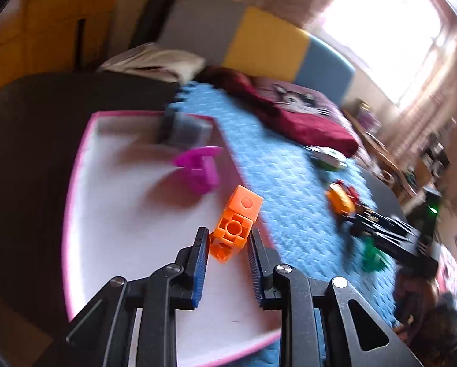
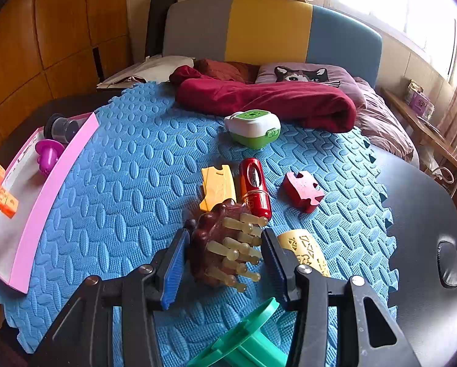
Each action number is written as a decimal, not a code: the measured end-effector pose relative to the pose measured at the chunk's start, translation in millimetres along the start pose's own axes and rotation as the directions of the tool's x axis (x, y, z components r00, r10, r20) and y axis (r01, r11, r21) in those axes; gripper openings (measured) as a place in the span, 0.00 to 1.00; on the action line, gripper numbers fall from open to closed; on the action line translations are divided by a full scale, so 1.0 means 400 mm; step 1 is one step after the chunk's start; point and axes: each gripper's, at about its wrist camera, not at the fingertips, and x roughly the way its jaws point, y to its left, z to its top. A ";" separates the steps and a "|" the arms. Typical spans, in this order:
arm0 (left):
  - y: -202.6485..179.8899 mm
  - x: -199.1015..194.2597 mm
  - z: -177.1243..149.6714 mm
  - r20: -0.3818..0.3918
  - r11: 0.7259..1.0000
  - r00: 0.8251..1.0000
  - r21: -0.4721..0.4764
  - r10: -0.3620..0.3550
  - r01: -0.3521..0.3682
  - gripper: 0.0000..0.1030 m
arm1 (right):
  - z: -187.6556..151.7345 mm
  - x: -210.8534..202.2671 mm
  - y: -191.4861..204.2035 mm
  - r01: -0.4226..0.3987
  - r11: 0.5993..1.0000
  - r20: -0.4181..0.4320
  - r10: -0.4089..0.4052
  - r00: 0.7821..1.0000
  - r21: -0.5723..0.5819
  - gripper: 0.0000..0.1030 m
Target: Organize rigid objects
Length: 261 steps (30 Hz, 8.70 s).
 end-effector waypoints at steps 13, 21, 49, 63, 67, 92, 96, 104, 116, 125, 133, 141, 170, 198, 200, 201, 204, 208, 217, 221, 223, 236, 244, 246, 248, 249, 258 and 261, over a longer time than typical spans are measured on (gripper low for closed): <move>0.015 0.094 0.040 -0.072 0.995 0.996 -0.093 -0.052 0.045 0.26 | 0.000 0.000 0.005 0.011 1.000 0.004 -0.011 1.000 -0.015 0.47; 0.042 0.114 0.051 -0.051 0.994 0.997 -0.097 0.050 -0.054 0.50 | 0.000 0.000 0.004 0.009 1.000 0.003 -0.009 1.000 -0.015 0.47; 0.011 0.061 -0.050 -0.024 0.977 0.977 0.024 0.211 -0.210 0.74 | 0.007 0.026 -0.024 0.008 0.997 -0.052 -0.004 0.999 0.077 0.49; 0.003 0.065 -0.054 -0.021 0.970 0.971 0.042 0.239 -0.238 0.76 | 0.007 0.032 -0.017 0.047 0.997 -0.055 -0.044 0.998 0.063 0.49; -0.008 0.061 -0.057 -0.012 0.969 0.970 0.053 0.243 -0.242 0.79 | 0.006 0.036 -0.008 0.072 0.996 -0.057 -0.070 0.996 0.044 0.49; -0.022 -0.007 -0.051 0.079 0.940 0.943 0.086 0.324 -0.330 0.81 | 0.006 -0.014 0.004 0.009 0.999 0.029 -0.010 1.000 0.036 0.41; -0.022 -0.011 -0.052 0.079 0.939 0.942 0.087 0.327 -0.334 0.81 | 0.007 -0.022 -0.002 -0.005 0.999 0.038 0.003 0.999 0.051 0.41; -0.014 -0.018 -0.050 0.078 0.941 0.943 0.075 0.325 -0.331 0.82 | 0.010 -0.041 -0.012 -0.067 0.993 0.056 0.062 0.997 0.101 0.41; 0.053 -0.054 -0.031 0.098 0.940 0.935 -0.005 0.340 -0.341 0.83 | 0.050 -0.099 0.270 -0.364 0.931 0.061 0.365 0.929 -0.032 0.41; 0.125 -0.080 -0.040 0.090 0.925 0.921 -0.072 0.378 -0.373 0.83 | 0.055 -0.040 0.513 -0.466 0.865 -0.063 0.463 0.884 -0.187 0.41; 0.148 -0.084 -0.045 0.088 0.924 0.921 -0.095 0.379 -0.371 0.85 | 0.033 0.036 0.558 -0.391 0.891 -0.124 0.372 0.920 -0.231 0.42; 0.138 -0.085 -0.046 0.091 0.927 0.924 -0.086 0.372 -0.365 0.86 | 0.024 0.023 0.532 -0.427 0.886 -0.146 0.405 0.903 -0.180 0.49; -0.002 -0.091 0.019 0.125 0.960 0.954 0.037 0.272 -0.278 0.86 | 0.062 -0.077 -0.031 -0.042 0.988 0.049 0.035 0.998 0.146 0.64; -0.528 0.429 0.290 -0.243 0.996 0.967 0.013 -0.079 0.085 0.93 | -0.001 -0.057 -0.312 -0.055 0.839 0.062 0.025 0.998 0.541 0.64; -0.544 0.476 0.306 -0.266 0.998 0.962 -0.012 -0.069 0.068 0.93 | 0.000 -0.061 -0.313 -0.069 0.838 0.069 0.038 0.997 0.542 0.64; -0.550 0.501 0.313 -0.285 0.998 0.956 -0.028 -0.068 0.063 0.93 | 0.001 -0.062 -0.312 -0.074 0.838 0.071 0.042 0.997 0.541 0.64; -0.561 0.559 0.330 -0.321 0.996 0.944 -0.081 -0.069 0.046 0.93 | 0.002 -0.062 -0.311 -0.085 0.837 0.072 0.055 0.996 0.541 0.64; -0.578 0.637 0.343 -0.372 0.992 0.926 -0.129 -0.061 0.013 0.94 | 0.000 -0.065 -0.314 -0.114 0.827 0.084 0.081 0.993 0.550 0.64; -0.639 0.724 0.345 -0.407 0.997 0.912 0.080 0.049 -0.018 0.67 | -0.003 -0.068 -0.326 -0.154 0.805 0.105 0.115 0.988 0.573 0.64; -0.586 0.695 0.341 -0.398 0.995 0.917 0.101 0.020 0.022 0.66 | -0.010 -0.068 -0.337 -0.151 0.792 0.105 0.110 0.988 0.592 0.64; -0.561 0.666 0.332 -0.375 0.988 0.926 0.152 0.055 0.003 0.66 | -0.012 -0.066 -0.341 -0.148 0.788 0.102 0.108 0.989 0.598 0.64; -0.393 0.412 0.154 -0.320 0.970 0.945 0.243 0.067 0.014 0.66 | -0.034 -0.036 -0.374 -0.110 0.747 0.048 0.105 0.993 0.656 0.64; -0.416 0.293 -0.007 -0.306 0.949 0.951 0.308 0.031 0.068 0.66 | -0.042 -0.011 -0.370 -0.094 0.746 0.005 0.121 0.993 0.659 0.64; -0.430 0.286 -0.047 -0.300 0.935 0.953 0.346 0.037 0.072 0.66 | -0.043 -0.002 -0.366 -0.114 0.743 0.002 0.150 0.989 0.660 0.64; -0.439 0.277 -0.076 -0.258 0.920 0.965 0.387 0.044 0.061 0.66 | -0.040 0.004 -0.357 -0.128 0.747 0.000 0.169 0.986 0.653 0.64; -0.444 0.276 -0.084 -0.239 0.913 0.970 0.404 0.047 0.056 0.66 | -0.038 0.006 -0.351 -0.127 0.755 -0.005 0.169 0.986 0.644 0.64; -0.444 0.303 -0.103 -0.155 0.898 0.987 0.440 0.051 0.023 0.62 | -0.034 0.056 -0.312 -0.124 0.794 -0.093 0.222 0.971 0.595 0.64; -0.447 0.303 -0.109 -0.140 0.888 0.988 0.459 0.060 0.011 0.62 | -0.038 0.065 -0.313 -0.130 0.785 -0.097 0.235 0.967 0.605 0.64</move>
